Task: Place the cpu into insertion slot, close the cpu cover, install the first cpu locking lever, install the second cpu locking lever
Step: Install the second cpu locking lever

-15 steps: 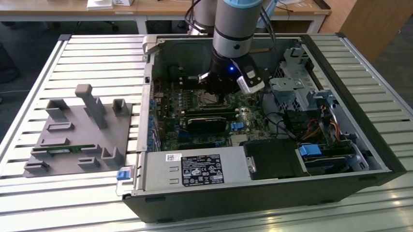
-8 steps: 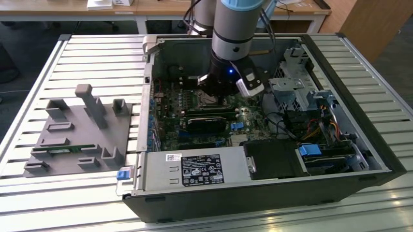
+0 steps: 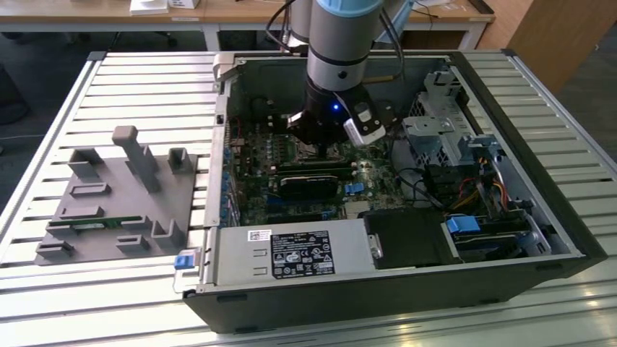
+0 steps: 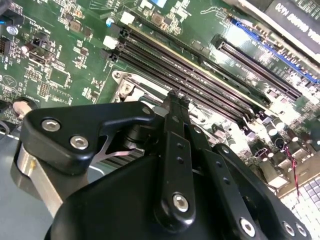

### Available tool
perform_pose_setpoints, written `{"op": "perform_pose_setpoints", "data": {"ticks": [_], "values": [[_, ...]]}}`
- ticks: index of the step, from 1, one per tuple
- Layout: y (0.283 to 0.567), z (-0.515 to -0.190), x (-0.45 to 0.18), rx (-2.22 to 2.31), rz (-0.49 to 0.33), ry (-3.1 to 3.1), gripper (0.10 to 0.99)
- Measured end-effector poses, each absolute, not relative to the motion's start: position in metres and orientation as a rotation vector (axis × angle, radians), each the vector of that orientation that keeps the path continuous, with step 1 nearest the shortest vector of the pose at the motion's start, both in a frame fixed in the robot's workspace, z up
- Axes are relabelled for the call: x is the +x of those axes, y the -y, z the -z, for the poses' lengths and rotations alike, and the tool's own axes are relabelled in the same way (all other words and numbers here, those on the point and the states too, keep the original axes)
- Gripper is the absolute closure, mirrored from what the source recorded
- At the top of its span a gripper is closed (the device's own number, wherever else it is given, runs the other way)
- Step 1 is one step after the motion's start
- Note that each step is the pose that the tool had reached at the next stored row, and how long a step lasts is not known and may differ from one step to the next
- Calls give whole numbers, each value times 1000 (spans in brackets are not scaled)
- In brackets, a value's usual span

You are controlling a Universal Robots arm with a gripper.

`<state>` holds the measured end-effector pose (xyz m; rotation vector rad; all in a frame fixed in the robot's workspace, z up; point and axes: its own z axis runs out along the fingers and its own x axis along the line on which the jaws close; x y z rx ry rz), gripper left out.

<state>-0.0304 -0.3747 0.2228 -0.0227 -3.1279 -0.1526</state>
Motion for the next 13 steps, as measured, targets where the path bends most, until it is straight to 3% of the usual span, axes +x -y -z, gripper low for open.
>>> {"op": "perform_pose_setpoints", "data": {"ticks": [13], "values": [[377, -222, -31, -23, 168, 3127, 980]]}}
